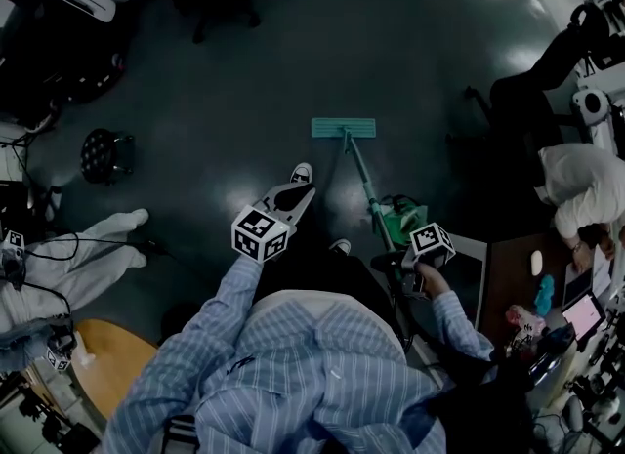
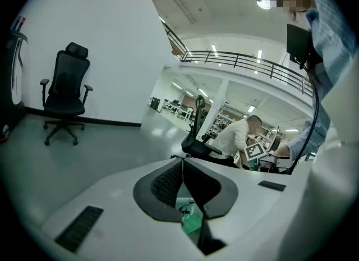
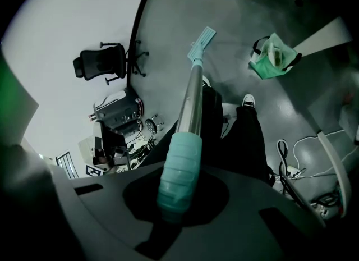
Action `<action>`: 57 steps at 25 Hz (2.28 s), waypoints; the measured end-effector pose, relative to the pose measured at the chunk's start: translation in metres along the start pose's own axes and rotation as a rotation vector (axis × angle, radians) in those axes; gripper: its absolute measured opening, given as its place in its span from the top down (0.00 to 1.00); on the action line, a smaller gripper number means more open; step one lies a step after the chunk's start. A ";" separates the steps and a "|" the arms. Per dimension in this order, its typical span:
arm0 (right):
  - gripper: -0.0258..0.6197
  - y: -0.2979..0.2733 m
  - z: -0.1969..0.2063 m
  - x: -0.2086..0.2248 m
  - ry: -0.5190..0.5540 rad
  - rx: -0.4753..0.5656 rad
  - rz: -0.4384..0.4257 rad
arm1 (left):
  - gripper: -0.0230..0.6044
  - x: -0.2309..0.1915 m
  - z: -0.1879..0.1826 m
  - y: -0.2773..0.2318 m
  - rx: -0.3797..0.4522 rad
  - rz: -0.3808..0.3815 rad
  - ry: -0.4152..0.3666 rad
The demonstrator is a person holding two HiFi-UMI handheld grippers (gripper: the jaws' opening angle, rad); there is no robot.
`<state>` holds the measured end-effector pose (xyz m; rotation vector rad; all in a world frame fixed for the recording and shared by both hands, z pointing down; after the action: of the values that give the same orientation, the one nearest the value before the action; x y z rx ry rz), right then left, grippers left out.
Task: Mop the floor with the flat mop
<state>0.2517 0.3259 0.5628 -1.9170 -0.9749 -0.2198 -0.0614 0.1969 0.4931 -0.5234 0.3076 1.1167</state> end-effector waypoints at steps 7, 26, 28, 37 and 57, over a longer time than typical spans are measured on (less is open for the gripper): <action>0.94 0.015 -0.071 -0.051 -0.008 0.018 -0.015 | 0.95 -0.055 -0.040 -0.014 -0.009 0.015 -0.004; 0.94 0.041 -0.296 -0.193 0.012 0.052 -0.014 | 0.95 -0.206 -0.113 -0.063 -0.039 0.024 0.048; 0.94 0.048 -0.323 -0.198 0.022 0.058 -0.004 | 0.95 -0.216 -0.114 -0.077 -0.043 0.027 0.052; 0.94 0.060 -0.445 -0.297 0.015 0.095 -0.007 | 0.95 -0.296 -0.159 -0.084 -0.029 0.021 0.085; 0.95 0.076 -0.665 -0.419 -0.036 0.237 -0.025 | 0.95 -0.356 -0.133 -0.083 -0.016 -0.070 0.152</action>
<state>0.1816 -0.4550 0.6563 -1.6983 -1.0024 -0.0801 -0.1301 -0.1775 0.5745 -0.6299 0.4101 1.0144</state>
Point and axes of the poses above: the fingertips, and each gripper's own axes: y backward along the fingers, x to its right, z out of its underside, the point moved 10 cm from there along y, backward along the fingers, and after that the axes turned 12 degrees about z, right-handed, at the moved point
